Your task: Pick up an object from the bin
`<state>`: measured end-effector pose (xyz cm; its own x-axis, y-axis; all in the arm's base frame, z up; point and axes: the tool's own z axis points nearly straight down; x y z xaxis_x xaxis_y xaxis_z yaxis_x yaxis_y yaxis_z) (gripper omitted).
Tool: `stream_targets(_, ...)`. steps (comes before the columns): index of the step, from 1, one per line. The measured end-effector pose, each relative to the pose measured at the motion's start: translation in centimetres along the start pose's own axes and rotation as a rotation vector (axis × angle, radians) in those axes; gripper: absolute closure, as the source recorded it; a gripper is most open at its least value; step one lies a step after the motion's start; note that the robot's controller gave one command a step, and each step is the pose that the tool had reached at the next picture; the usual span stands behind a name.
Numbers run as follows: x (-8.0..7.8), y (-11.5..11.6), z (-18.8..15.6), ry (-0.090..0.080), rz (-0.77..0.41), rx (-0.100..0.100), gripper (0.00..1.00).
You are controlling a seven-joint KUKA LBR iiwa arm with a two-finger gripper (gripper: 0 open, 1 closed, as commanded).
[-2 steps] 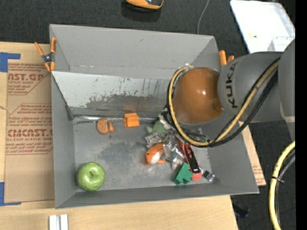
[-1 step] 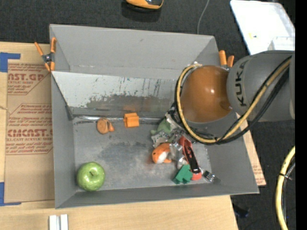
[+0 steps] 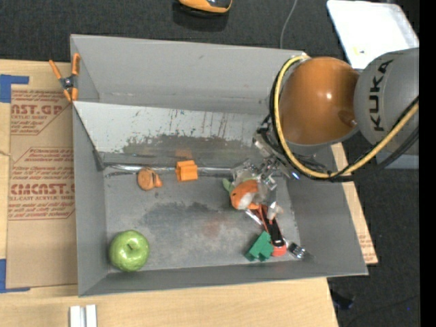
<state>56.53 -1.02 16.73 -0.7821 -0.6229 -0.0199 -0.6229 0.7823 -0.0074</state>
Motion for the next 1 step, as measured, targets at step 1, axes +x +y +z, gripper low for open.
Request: stream_targets(1, 2.4, -0.16, -5.52, 0.011, 0.0, -0.012, 1.0)
